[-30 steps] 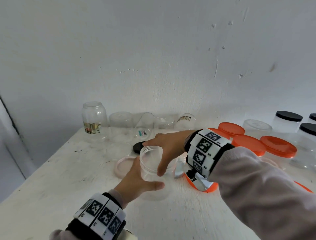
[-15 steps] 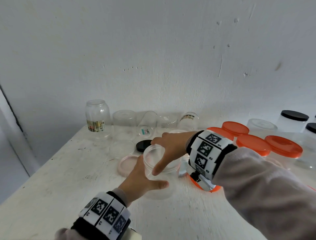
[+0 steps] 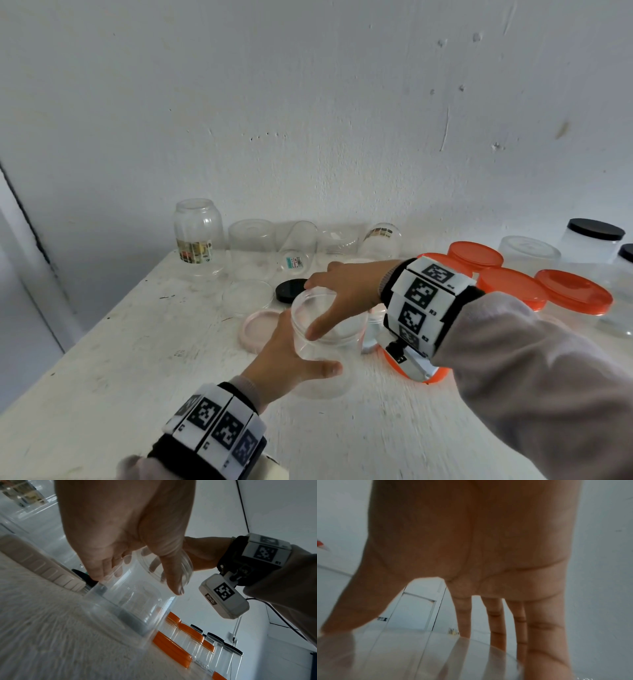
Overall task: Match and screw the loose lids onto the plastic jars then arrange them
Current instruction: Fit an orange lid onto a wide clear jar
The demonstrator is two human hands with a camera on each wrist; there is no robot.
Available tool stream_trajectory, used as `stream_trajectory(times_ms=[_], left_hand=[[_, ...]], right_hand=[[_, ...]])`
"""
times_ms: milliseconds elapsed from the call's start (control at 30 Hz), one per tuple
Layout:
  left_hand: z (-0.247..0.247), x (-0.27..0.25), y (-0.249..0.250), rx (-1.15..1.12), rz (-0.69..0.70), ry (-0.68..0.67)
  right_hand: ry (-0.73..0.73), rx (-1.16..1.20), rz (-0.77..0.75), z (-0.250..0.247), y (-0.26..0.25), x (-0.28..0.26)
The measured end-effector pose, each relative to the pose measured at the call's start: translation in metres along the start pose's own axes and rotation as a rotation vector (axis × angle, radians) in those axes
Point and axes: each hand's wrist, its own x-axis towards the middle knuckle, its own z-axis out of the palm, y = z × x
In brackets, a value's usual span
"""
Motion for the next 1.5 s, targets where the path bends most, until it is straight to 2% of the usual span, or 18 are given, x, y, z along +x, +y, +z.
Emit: stream_trajectory(times_ms=[133,333,600,833,1100,1300,1500], left_hand=[[0.0,0.0,-0.002,-0.009,-0.024,0.016],[0.0,0.002,-0.003,0.013,-0.042,0.025],[0.001,0.0,0.002,0.03,-0.022,0.025],[0.001,0.001,0.001,0.042,-0.016,0.024],[0.001,0.001,-0.002,0.012,0.011,0.008],[0.0,0.002,-0.003,0.027,-0.015,0.022],[0.0,0.004,-0.004,0.019,0.029,0.004]], right_hand=[[0.002,0.008,0.029,0.004,0.002,-0.001],[-0.046,0.094,-0.081,0.0,0.005,-0.005],[0.019,0.04,0.069,0.007,0.01,-0.008],[-0.021,0.171,-0.068,0.005,0.01,-0.01],[0.046,0.058,0.025,0.015,0.006,-0.005],[0.0,0.127,-0.102,0.009,0.006,-0.007],[0.068,0.071,-0.027,0.016,0.004,-0.004]])
